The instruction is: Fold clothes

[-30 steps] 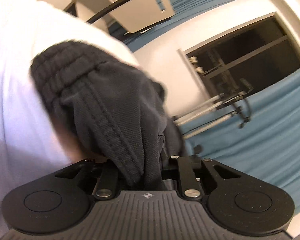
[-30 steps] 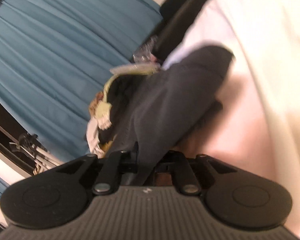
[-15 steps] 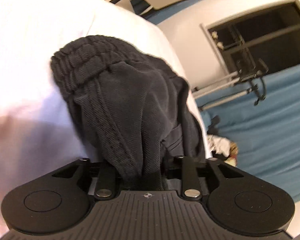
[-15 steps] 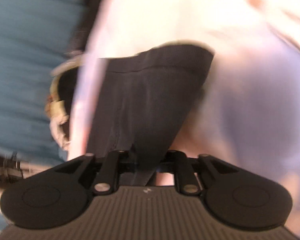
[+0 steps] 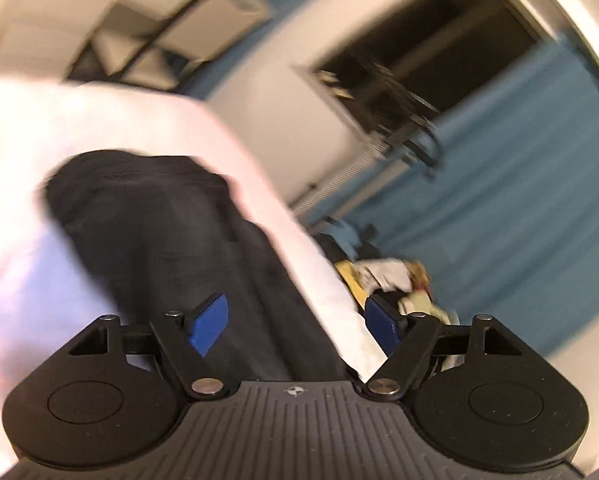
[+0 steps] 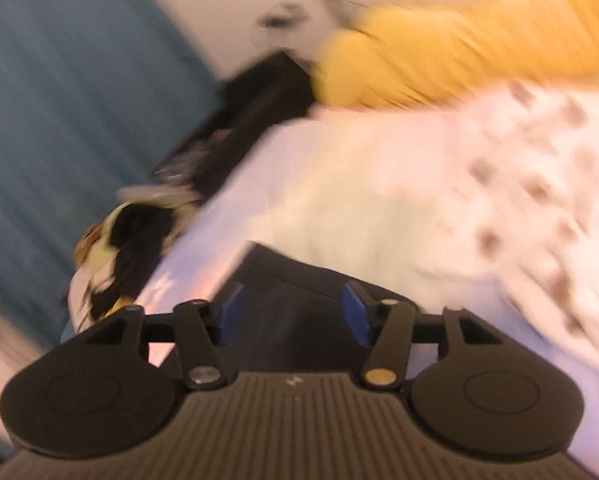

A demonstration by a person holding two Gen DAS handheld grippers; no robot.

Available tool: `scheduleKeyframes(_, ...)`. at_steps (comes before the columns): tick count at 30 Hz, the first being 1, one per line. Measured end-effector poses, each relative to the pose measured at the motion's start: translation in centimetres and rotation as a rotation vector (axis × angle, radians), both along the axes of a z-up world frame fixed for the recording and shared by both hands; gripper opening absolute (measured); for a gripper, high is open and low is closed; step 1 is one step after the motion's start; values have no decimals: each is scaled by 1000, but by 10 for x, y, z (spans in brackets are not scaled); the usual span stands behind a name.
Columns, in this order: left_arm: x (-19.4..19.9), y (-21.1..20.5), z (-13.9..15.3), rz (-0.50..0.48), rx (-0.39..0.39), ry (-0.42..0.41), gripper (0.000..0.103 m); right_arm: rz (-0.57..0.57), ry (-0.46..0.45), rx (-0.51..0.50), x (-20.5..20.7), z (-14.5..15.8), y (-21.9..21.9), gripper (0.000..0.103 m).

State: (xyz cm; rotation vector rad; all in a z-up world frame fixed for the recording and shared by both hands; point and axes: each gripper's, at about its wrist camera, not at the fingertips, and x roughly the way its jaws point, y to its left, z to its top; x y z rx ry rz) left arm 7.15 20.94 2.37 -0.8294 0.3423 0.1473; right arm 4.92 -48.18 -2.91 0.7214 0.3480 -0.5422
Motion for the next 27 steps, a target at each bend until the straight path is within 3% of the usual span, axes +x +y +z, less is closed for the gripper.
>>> scheduleKeyframes(4, 44, -50, 0, -138, 93, 39, 79, 247, 3, -51, 49, 5, 39, 57)
scheduleKeyframes(7, 77, -83, -5, -228, 251, 83, 79, 496, 5, -134, 87, 4, 81, 57)
scheduleKeyframes(12, 108, -103, -39, -282, 404, 170, 79, 745, 48, -253, 145, -5, 134, 63)
scheduleKeyframes(14, 112, -102, -56, -288, 435, 219, 79, 815, 75, -320, 161, -14, 150, 69)
scheduleKeyframes(16, 120, -98, -71, -302, 401, 270, 79, 877, 93, -414, 171, -22, 166, 69)
scheduleKeyframes(18, 124, -96, -82, -299, 380, 295, 79, 969, 69, -551, 176, -25, 186, 69)
scheduleKeyframes(20, 124, -101, -86, -297, 425, 298, 79, 1093, 23, -679, 181, -28, 205, 74)
scheduleKeyframes(25, 117, -111, -88, -242, 459, 283, 80, 1279, 12, -685, 200, -37, 231, 77)
scheduleKeyframes(27, 115, -115, -88, -246, 481, 282, 80, 1330, 61, -683, 211, -43, 240, 73)
